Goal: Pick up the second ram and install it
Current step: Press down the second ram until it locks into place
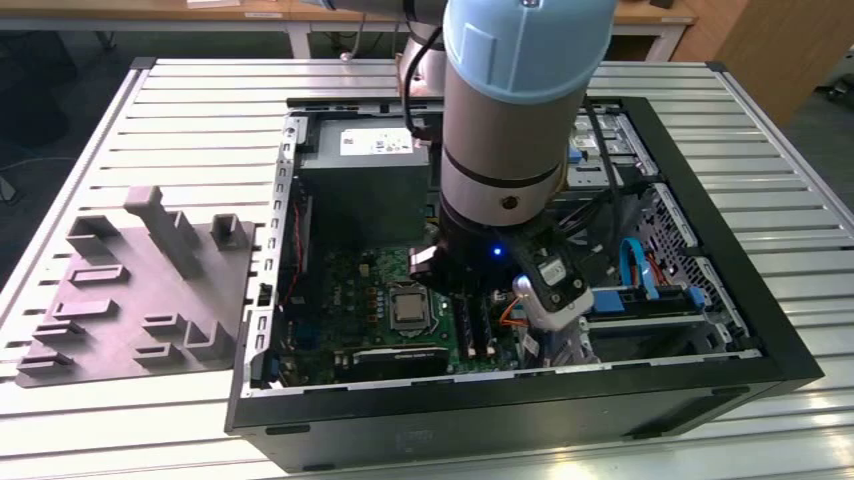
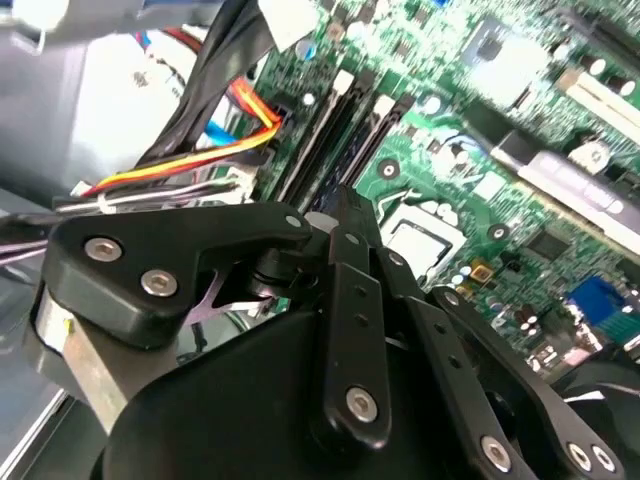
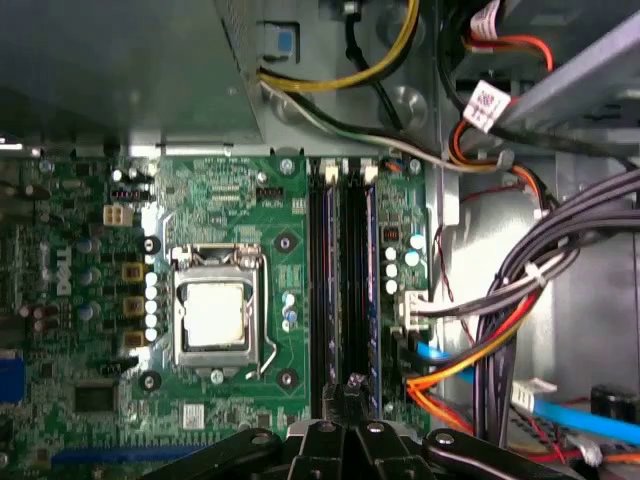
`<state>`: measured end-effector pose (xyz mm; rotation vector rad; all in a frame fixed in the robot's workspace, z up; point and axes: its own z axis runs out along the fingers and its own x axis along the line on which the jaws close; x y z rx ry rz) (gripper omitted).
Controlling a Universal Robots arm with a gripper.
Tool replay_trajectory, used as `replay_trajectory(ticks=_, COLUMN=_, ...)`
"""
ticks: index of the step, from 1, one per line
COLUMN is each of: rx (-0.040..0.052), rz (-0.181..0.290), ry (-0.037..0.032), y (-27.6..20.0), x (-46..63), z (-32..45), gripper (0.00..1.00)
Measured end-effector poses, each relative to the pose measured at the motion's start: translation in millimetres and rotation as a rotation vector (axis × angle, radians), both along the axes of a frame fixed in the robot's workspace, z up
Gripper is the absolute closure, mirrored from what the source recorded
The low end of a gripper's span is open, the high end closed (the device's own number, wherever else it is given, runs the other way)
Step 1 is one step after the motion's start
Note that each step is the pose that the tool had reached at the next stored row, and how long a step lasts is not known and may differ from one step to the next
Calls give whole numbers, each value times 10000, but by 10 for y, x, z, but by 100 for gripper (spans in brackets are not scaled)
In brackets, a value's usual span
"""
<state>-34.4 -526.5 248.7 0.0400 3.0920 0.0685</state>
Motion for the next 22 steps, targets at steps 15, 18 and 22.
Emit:
replay_trajectory(ticks=15, rx=6, rz=0, ry=0, y=343, x=0, z=-13, gripper=90)
replay_trajectory(ticks=18, rx=4, rz=1, ry=0, y=346, x=0, z=14, gripper=90)
replay_trajectory(ticks=22, rx=6, rz=-1, ry=0, y=346, x=0, z=86, gripper=90)
